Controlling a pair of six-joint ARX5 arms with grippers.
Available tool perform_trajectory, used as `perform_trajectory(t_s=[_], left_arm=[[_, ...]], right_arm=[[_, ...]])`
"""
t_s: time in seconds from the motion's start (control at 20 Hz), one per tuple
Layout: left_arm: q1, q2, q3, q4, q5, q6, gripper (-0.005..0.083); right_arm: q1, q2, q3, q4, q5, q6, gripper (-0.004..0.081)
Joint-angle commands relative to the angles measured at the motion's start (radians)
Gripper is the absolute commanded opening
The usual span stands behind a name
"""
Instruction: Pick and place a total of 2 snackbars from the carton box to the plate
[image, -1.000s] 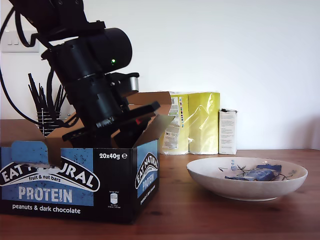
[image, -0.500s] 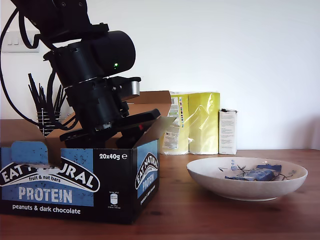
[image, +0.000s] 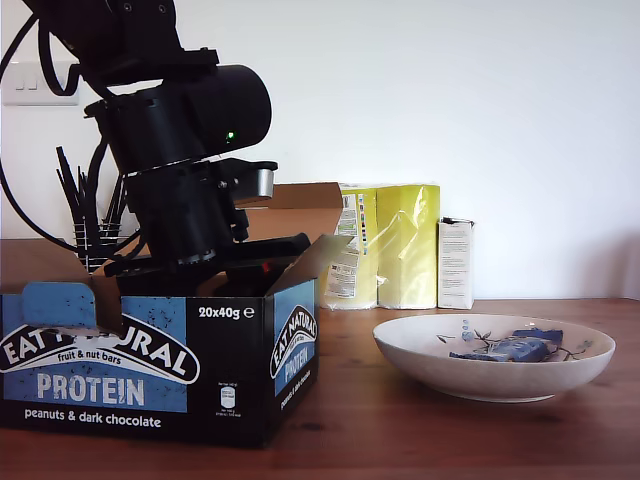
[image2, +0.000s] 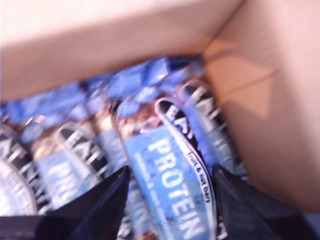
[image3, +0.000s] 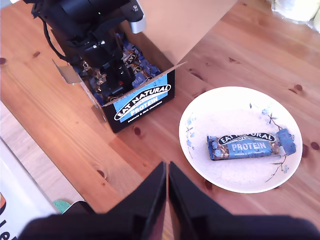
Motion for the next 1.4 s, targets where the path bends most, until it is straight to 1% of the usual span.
perform_trajectory(t_s=[0.0, 0.3, 0.35, 0.45, 0.55, 0.75, 1.0, 1.15, 1.35], left_arm=[[0.000, 0.030, -0.013, -0.006, -0.006, 0.000, 0.0440], [0.001, 0.031, -0.013, -0.015, -0.006, -0.012, 0.0437], [0.001, 0.031, -0.013, -0.014, -0.006, -0.016, 0.0409], [0.001, 0.031, -0.013, -0.014, -0.006, -0.015, 0.0287], [0.001, 0.030, -0.013, -0.008, -0.005, -0.014, 0.0227], [0.001, 0.027, 0.007, -0.011, 0.021, -0.014, 0.0226], [0.002, -0.004, 0.091, -0.105, 0.020, 0.005, 0.0227], [0.012, -0.045, 0.131, -0.143, 0.020, 0.011, 0.0227], [0.014, -0.118, 0.187, -0.208, 0.019, 0.011, 0.0227]], right_arm=[[-0.001, -0.002, 0.008, -0.004, 0.003, 0.014, -0.0013], [-0.001, -0.003, 0.008, -0.019, 0.004, 0.023, -0.0013], [-0.001, -0.003, 0.008, -0.021, 0.008, 0.023, -0.0013], [-0.001, -0.010, 0.008, -0.046, 0.040, 0.024, -0.0013], [-0.001, -0.016, 0.008, -0.068, 0.052, 0.024, -0.0013], [-0.001, -0.029, 0.008, -0.064, 0.052, 0.023, -0.0013], [-0.001, -0.029, 0.008, -0.071, 0.074, 0.014, -0.0013], [-0.001, -0.031, 0.008, -0.072, 0.078, 0.008, -0.0013], [-0.001, -0.034, 0.008, -0.073, 0.108, -0.007, -0.0013]])
